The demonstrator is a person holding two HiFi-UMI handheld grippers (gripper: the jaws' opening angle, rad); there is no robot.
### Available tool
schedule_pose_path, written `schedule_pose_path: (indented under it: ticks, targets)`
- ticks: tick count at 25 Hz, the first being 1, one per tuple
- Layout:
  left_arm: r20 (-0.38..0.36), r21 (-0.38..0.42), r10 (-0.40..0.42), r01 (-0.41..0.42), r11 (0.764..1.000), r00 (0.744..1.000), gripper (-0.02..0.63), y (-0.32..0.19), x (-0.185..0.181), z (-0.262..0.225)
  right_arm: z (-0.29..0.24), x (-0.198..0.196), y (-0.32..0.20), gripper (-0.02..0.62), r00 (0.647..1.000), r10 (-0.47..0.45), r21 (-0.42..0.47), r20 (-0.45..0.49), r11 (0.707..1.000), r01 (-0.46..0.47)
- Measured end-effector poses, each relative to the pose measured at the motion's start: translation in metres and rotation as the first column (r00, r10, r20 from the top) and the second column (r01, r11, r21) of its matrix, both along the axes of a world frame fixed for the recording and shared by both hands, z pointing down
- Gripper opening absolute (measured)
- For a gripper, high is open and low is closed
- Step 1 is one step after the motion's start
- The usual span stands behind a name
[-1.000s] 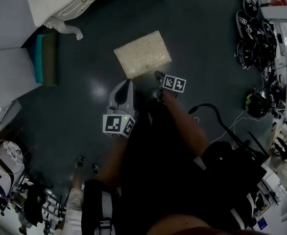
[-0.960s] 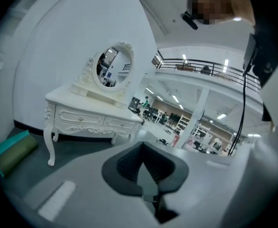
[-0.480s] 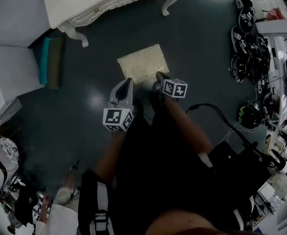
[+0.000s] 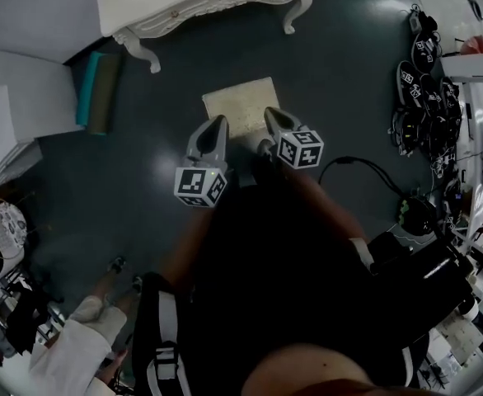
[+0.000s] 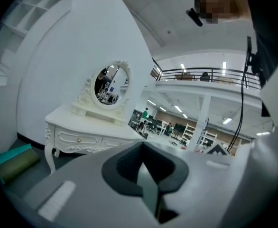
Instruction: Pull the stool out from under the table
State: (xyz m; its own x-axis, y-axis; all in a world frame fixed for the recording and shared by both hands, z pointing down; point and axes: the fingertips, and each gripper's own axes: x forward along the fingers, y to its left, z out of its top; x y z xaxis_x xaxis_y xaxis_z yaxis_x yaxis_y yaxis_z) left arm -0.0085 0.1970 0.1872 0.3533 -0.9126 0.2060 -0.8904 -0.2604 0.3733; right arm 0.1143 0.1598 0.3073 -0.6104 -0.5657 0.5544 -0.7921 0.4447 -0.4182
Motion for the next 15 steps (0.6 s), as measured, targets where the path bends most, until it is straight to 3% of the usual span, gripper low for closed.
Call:
schedule_pose_path:
  ticks: [10, 15]
  targets:
    - [0.061, 0.035, -0.036, 0.034, 0.999, 0.997, 0.006, -0.006, 0.000, -0.009, -0.066, -0.009, -0.002, -0.002, 0.996, -0.085, 0.195, 0.028, 0.978, 0.078]
    - [0.071, 0.041, -0.054, 0.051, 0.998, 0.996, 0.006, -0.013, -0.001, -0.013, -0.084, -0.003, -0.008, -0.002, 0.997, -0.080, 0.251, 0.018, 0.965, 0.073]
